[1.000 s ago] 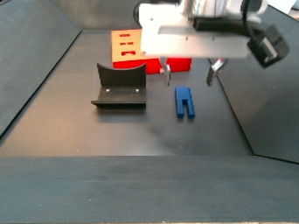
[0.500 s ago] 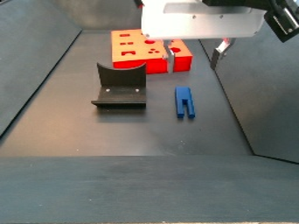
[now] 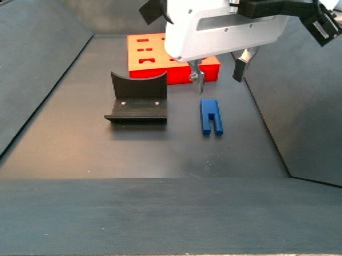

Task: Pick up the square-circle object. Move up. Rotate the square-circle object. Place the square-circle object on the fixture. Regrasp the square-circle object. Move to above the board. Insert the square-circle object.
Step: Rotate the square-circle object.

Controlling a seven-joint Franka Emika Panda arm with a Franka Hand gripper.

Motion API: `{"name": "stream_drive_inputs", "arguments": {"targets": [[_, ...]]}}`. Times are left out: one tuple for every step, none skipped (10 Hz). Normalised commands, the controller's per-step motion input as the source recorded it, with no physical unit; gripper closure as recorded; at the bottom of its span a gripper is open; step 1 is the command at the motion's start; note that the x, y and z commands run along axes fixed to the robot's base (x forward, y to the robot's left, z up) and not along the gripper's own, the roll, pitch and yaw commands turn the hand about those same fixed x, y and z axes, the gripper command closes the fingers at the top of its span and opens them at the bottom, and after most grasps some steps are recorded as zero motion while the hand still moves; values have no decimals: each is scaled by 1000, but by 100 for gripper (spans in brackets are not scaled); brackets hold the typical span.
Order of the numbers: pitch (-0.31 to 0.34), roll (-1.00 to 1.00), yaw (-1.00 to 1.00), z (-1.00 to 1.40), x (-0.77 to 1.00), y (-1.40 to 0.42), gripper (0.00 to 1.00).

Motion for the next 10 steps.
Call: {"name": "stream_drive_inputs", "arguments": {"targets": [[-2,1,1000,-46,34,4,0],[-2,1,1000,-43,35,5,0],[-2,1,1000,-41,36,5,0],[-2,1,1000,-39,37,5,0],[-2,1,1000,-38,37,5,0],[-2,1,1000,-38,37,5,0],[-2,1,1000,-38,37,6,0],[-3,1,1000,-37,37,5,0],[-3,1,1000,-37,37,5,0],[-3,1,1000,-36,37,6,0]]}}
